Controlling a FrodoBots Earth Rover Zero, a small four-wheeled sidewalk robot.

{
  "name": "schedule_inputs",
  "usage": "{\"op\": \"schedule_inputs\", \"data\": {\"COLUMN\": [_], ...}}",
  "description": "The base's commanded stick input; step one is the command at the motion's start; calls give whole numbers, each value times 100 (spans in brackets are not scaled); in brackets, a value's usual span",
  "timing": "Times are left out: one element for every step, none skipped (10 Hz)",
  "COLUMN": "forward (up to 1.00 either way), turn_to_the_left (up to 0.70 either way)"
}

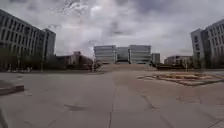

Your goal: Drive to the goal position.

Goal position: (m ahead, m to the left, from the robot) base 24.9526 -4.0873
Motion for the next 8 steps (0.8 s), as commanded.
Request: {"op": "schedule_inputs", "data": {"forward": [100, 100, 100, 100, 100, 100, 100, 100], "turn_to_the_left": [20, 37, 40, 40, 0, 0, 0, 0]}}
